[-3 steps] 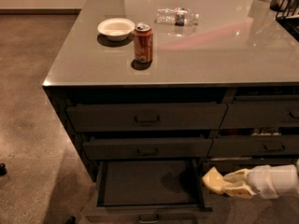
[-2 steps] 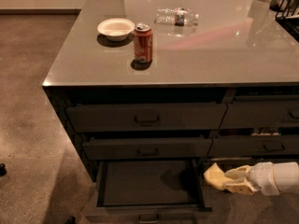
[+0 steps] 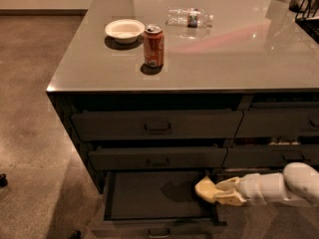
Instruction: Place sponge into bottom drawer
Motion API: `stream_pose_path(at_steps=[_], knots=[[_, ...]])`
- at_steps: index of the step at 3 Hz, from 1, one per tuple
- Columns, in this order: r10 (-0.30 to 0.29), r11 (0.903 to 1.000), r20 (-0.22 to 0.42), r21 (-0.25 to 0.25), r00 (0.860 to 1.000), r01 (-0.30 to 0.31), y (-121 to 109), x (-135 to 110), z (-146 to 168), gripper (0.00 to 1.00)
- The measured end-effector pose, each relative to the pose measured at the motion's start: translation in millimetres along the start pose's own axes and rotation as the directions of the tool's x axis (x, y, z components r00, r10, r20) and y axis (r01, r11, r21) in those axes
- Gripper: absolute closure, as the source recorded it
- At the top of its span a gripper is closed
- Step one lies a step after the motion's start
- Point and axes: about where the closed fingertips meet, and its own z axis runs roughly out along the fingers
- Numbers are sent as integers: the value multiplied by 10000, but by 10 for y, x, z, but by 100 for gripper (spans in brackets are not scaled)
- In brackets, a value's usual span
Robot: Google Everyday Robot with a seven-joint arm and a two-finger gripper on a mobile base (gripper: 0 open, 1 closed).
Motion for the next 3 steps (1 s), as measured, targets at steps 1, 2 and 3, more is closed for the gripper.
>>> stream_pose_path(at_steps=[1, 2, 3], knots=[[1, 9983, -20, -576, 10000, -2, -7, 147, 738, 100], [61, 9971, 79, -760, 10000, -55, 19, 235, 1243, 100], [49, 9955, 143, -945, 9999, -36, 5, 215, 1362, 100]])
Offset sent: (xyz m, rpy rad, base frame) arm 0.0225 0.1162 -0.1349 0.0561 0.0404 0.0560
